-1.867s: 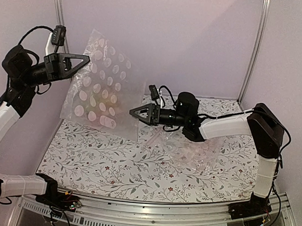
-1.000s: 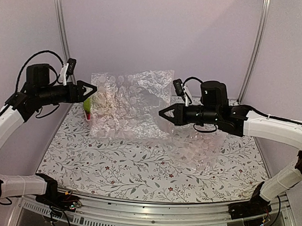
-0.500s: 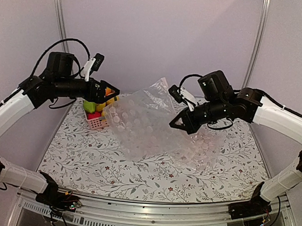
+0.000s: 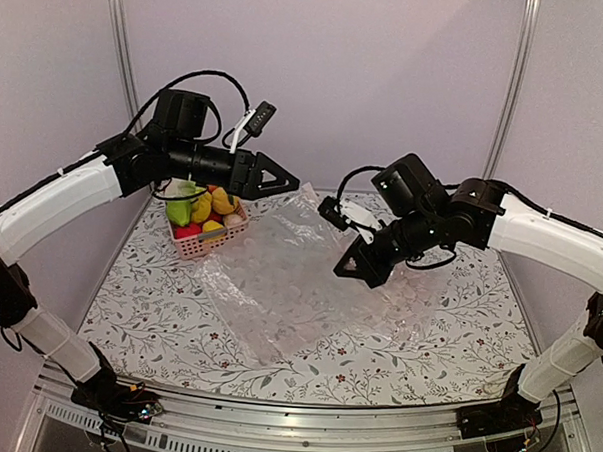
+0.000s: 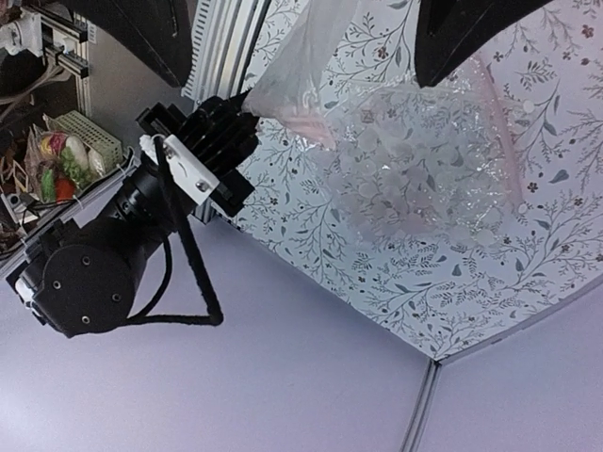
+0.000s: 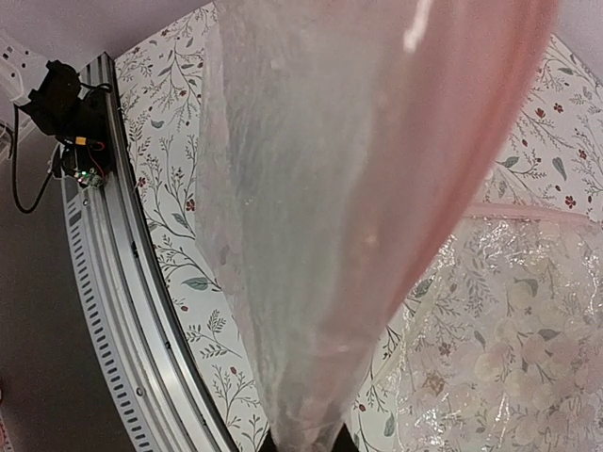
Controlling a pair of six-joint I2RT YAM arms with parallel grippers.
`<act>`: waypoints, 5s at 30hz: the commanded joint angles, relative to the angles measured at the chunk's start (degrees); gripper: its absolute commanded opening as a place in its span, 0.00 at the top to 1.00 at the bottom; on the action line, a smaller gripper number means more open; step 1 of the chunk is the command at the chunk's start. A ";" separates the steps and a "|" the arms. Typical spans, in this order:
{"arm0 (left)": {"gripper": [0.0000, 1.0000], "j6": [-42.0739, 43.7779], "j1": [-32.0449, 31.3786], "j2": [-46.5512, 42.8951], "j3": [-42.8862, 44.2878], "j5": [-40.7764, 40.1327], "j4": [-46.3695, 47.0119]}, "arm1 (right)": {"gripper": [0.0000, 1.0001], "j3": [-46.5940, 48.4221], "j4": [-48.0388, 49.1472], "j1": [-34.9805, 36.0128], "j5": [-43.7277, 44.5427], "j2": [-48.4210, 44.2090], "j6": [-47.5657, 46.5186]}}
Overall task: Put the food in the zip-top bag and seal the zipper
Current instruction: Pass from the right arm to the left, then pass from the left arm to the right, then hold the zipper from the zipper food storage bag.
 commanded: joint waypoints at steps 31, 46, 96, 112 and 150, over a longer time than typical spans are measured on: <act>1.00 -6.00 -1.56 -2.39 -4.82 0.36 9.35 | 0.06 -11.29 16.97 -0.69 9.07 -10.39 10.22; 1.00 -16.31 7.76 -14.52 -19.20 -4.65 20.14 | 0.01 -24.75 33.54 -18.40 -7.32 -20.19 25.35; 1.00 -28.32 13.61 -23.75 -28.20 2.42 33.97 | 0.68 -27.27 63.12 -13.74 -20.67 -6.87 38.93; 1.00 -28.16 13.77 -24.60 -29.50 1.99 33.49 | 1.00 -26.58 65.15 -13.27 -18.95 -5.28 39.01; 0.09 10.55 -0.95 2.29 6.12 14.05 -7.13 | 1.00 1.00 12.89 -2.86 -13.90 -5.29 0.03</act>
